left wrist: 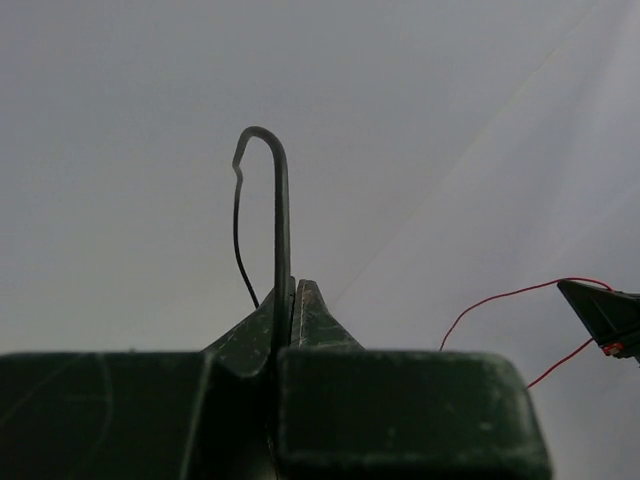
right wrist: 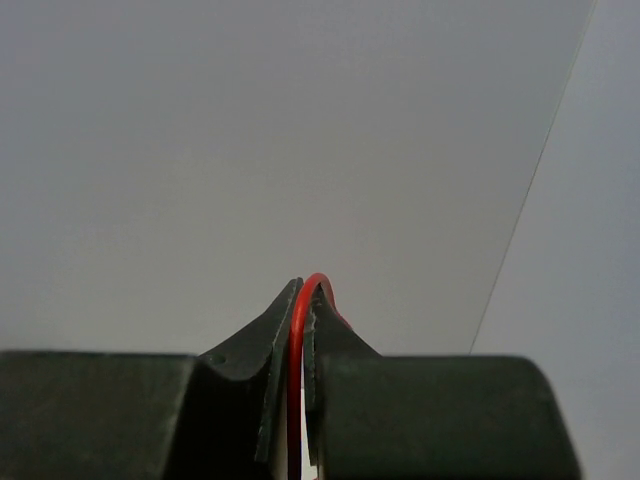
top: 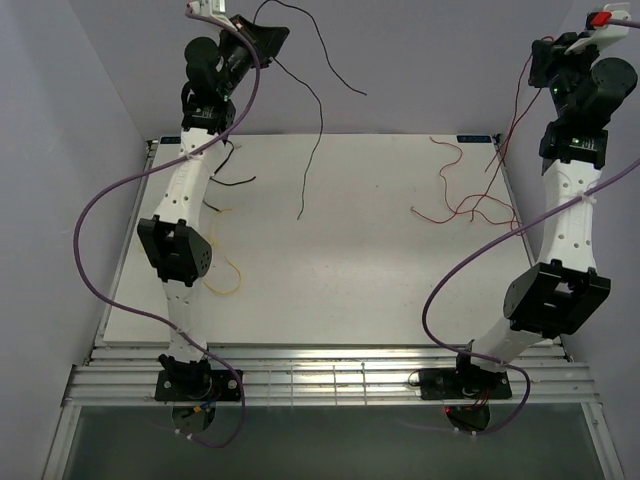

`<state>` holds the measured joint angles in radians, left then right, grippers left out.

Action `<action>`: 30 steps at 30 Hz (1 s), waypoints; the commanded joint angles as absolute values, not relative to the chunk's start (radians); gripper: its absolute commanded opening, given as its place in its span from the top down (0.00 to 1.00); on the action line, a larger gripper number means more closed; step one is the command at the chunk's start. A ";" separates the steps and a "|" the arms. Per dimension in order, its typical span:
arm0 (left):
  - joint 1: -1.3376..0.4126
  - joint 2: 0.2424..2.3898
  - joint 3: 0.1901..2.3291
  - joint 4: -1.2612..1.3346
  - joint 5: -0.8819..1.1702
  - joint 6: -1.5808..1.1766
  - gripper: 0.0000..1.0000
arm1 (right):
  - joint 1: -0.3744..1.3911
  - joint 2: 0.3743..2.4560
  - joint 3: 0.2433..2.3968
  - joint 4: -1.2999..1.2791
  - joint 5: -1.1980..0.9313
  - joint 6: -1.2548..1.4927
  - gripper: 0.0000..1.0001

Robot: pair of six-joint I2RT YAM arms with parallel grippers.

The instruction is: Untangle the cables

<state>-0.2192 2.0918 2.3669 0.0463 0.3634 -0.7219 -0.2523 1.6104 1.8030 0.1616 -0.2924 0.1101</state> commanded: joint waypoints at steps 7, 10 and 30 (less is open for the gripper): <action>-0.367 2.226 2.225 0.086 0.244 -0.588 1.00 | -0.200 1.654 1.786 0.301 -0.338 0.005 0.92; -0.373 2.250 2.082 0.074 0.226 -0.613 1.00 | -0.179 1.655 1.682 0.311 -0.319 -0.063 0.92; -0.423 2.192 1.822 -0.234 0.052 -0.549 0.02 | -0.170 1.882 1.410 0.074 -0.216 0.101 0.82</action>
